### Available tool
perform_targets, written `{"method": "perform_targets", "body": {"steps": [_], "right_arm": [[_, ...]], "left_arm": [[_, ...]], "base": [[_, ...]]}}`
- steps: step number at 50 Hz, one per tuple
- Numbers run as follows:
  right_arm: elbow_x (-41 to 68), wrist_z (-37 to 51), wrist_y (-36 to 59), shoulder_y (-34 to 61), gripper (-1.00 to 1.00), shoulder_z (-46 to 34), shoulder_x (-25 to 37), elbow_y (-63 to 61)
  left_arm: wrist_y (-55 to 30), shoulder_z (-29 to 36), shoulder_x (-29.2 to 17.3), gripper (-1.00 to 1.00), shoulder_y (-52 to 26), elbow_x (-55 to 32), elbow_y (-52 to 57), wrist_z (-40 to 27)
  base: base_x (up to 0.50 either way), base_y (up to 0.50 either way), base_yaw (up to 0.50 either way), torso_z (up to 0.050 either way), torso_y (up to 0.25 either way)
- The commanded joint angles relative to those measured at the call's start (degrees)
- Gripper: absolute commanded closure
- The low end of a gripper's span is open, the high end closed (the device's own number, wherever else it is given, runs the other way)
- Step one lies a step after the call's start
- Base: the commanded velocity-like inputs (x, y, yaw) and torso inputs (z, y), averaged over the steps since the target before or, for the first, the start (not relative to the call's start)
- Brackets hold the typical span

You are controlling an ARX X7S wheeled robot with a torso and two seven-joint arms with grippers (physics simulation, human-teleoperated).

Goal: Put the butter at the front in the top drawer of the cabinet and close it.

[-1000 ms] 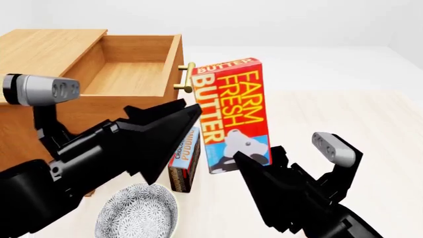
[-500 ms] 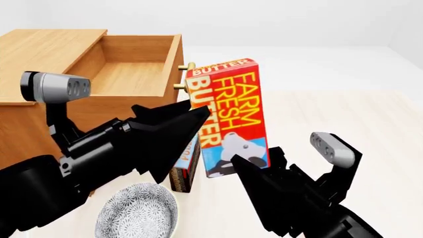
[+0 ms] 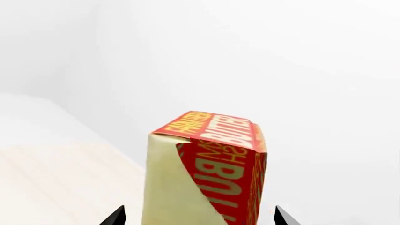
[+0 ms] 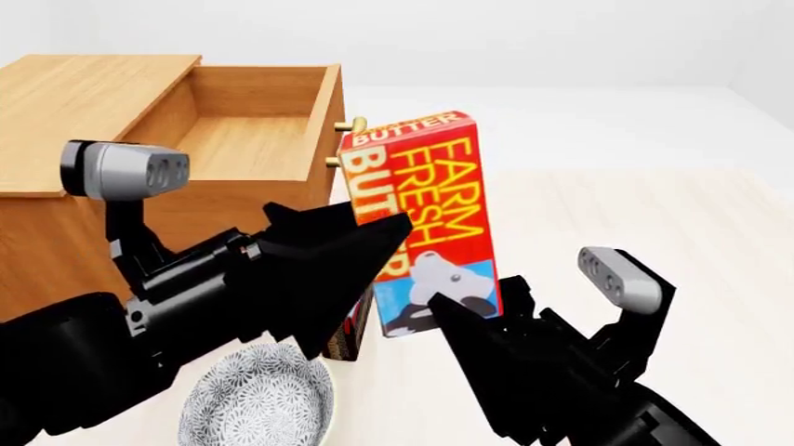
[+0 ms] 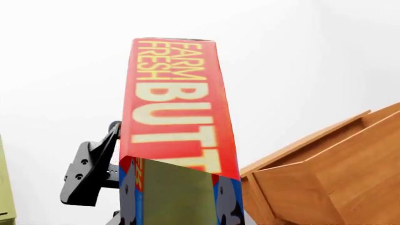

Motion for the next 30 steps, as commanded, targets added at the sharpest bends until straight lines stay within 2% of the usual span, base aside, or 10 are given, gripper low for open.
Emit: {"method": "perform_targets", "body": {"steps": [1, 26, 27, 30], "right_arm": [[1.5, -1.1, -0.3, 0.6, 1.0, 0.5, -0.1, -0.8], [2.1, -1.1, -0.5, 0.2, 1.0, 0.2, 0.6, -1.3], [2.1, -1.1, -0.5, 0.2, 1.0, 0.2, 0.7, -1.3], [2.2, -1.0, -0.5, 0.4, 1.0, 0.1, 0.6, -1.3]], "left_arm": [[-0.2, 0.6, 0.2, -1.0, -0.5, 0.3, -0.3, 0.2], [-1.4, 3.8, 2.3, -1.0, -3.2, 1.8, -2.4, 1.1], [-1.4, 3.8, 2.4, 1.0, -3.3, 1.8, -2.4, 1.0], [-1.3, 3.8, 2.4, 1.0, -3.3, 1.6, -2.4, 0.8]], "base": [[0.0, 0.0, 0.0, 0.01, 0.0], [0.0, 0.0, 0.0, 0.0, 0.001], [0.0, 0.0, 0.0, 0.0, 0.01], [0.0, 0.0, 0.0, 0.0, 0.0]]}}
